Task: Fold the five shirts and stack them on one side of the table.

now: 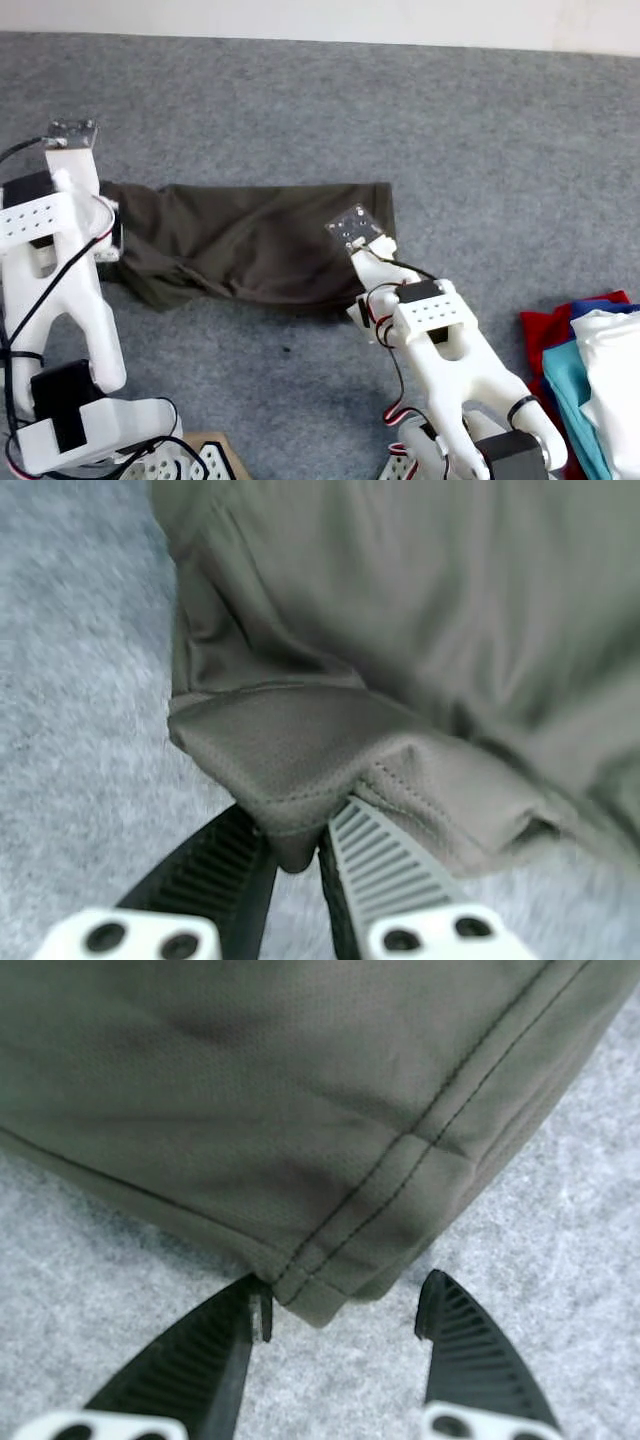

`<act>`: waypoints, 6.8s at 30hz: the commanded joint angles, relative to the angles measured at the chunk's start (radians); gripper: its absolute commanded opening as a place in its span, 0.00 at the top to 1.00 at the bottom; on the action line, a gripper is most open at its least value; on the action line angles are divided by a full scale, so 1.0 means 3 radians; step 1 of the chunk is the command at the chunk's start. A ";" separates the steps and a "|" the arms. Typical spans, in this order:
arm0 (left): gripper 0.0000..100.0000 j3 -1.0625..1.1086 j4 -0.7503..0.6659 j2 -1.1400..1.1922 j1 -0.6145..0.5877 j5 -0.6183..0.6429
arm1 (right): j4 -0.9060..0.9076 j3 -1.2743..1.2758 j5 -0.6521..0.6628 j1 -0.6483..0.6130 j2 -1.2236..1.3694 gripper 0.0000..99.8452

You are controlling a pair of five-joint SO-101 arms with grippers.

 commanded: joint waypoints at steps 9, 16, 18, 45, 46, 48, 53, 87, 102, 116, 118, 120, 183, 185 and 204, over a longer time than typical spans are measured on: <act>0.99 -0.0253 -0.0696 0.0350 0.0069 0.0450 | -0.0033 -0.0023 -0.0005 -0.0033 -0.0090 0.76; 0.99 -0.0913 -0.0675 0.1256 0.0141 0.0465 | -0.0033 -0.0018 -0.0005 -0.0033 -0.0090 0.76; 0.99 -0.1097 -0.0675 0.1424 0.0187 0.0465 | -0.0033 -0.0018 -0.0005 -0.0033 -0.0090 0.76; 0.68 -0.2181 0.0036 0.1726 0.0222 0.0465 | -0.0043 0.0023 0.0000 -0.0033 -0.0090 0.76; 0.68 -0.2268 0.0118 0.1726 0.0222 0.0465 | -0.0043 0.0023 0.0000 -0.0033 -0.0090 0.76; 0.68 -0.2432 0.0286 0.1726 0.0212 0.0465 | -0.0043 0.0023 0.0000 -0.0033 -0.0090 0.76; 0.68 -0.2611 0.0798 0.1726 0.0105 0.0465 | -0.0049 0.0023 0.0000 -0.0033 -0.0090 0.76; 0.90 -0.0325 -0.0491 0.0928 0.0442 -0.0245 | -0.0054 0.0023 0.0000 -0.0033 -0.0095 0.76; 0.96 -0.1097 -0.0051 0.1281 0.0463 -0.0245 | -0.0054 0.0023 0.0000 -0.0033 -0.0090 0.76; 0.96 -0.1174 -0.0517 0.1317 0.0703 -0.0245 | -0.0054 0.0023 0.0000 -0.0033 -0.0090 0.76; 0.96 -0.1174 -0.0542 0.1317 0.0770 -0.0245 | -0.0049 0.0023 0.0000 -0.0033 -0.0090 0.76; 0.96 -0.1179 -0.0542 0.1317 0.0800 -0.0245 | -0.0049 0.0028 0.0000 -0.0033 -0.0090 0.76; 0.96 -0.3378 0.0726 0.3061 0.1071 0.0015 | -0.0049 0.0028 0.0005 -0.0018 -0.0095 0.76; 0.96 -0.3276 0.0742 0.3174 0.1005 0.0015 | -0.0049 0.0028 0.0005 -0.0018 -0.0100 0.76; 0.96 -0.3245 0.1371 0.3281 0.0448 -0.0118 | -0.0049 0.0028 0.0005 -0.0028 -0.0095 0.76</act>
